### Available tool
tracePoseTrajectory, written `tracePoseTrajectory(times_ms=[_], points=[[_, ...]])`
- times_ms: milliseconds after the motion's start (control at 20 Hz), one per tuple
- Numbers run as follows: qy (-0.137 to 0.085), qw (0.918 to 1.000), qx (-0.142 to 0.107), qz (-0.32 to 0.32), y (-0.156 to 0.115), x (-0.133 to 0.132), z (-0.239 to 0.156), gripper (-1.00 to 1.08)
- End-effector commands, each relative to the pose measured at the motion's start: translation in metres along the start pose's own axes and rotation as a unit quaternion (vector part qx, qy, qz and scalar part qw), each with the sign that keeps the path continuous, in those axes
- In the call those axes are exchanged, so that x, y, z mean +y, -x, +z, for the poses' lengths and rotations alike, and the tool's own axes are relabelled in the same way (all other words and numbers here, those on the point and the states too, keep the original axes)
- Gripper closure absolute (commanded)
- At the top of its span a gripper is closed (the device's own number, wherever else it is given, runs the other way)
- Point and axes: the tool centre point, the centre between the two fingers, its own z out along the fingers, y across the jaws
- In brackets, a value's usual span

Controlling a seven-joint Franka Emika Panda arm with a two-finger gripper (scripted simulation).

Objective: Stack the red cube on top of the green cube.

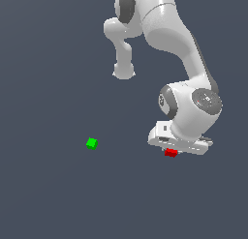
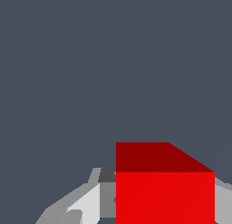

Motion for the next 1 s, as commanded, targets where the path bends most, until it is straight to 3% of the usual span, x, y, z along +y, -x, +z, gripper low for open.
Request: tracePoseTrajectory(times_ms=[0, 250, 950], points=[[0.0, 1.0, 0.0, 0.0, 0.0, 0.016, 0.002, 1.08], [0.0, 1.0, 0.0, 0.001, 0.0, 0.062, 0.009, 1.08], [0.0, 1.0, 0.0, 0.001, -0.003, 0.233, 0.035, 1.08]])
